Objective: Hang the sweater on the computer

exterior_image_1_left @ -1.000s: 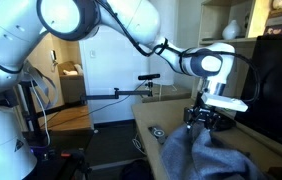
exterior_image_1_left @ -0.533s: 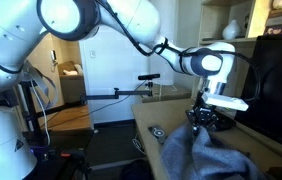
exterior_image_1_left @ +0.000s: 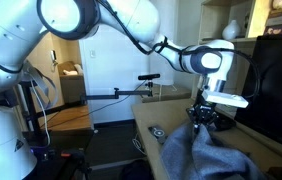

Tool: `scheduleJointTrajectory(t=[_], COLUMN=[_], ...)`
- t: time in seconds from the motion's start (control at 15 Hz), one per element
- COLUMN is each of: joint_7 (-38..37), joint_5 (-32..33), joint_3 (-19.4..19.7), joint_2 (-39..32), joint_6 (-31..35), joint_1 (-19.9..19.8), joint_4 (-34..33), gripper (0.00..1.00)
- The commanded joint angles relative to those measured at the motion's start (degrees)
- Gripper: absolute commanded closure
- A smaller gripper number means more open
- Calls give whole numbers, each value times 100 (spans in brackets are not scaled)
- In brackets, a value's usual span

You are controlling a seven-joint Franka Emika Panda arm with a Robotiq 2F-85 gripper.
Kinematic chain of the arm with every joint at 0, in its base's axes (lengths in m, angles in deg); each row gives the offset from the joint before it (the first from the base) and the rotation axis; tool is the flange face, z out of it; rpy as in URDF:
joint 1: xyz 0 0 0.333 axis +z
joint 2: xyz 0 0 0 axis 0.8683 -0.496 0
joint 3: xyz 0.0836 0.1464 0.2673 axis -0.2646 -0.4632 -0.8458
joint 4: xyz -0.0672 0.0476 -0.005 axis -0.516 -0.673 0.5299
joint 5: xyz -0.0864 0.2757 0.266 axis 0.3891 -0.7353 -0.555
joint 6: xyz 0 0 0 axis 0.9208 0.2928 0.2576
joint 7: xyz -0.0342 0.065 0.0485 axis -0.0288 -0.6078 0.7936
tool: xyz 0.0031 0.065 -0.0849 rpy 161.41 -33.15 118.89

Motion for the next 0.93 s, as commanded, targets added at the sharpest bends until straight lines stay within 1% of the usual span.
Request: scheduleJointTrajectory(t=[0.0, 0.07, 0.4, 0.87], joint_7=[3, 4, -57, -81], joint_5=[81, 106, 227, 265], joint_3=[22, 19, 39, 37], joint_2=[527, 640, 1198, 1669], joint_6=[378, 480, 793, 943], joint_1=[85, 108, 255, 294], joint_4=[479, 558, 877, 1156], gripper=[94, 95, 94, 94])
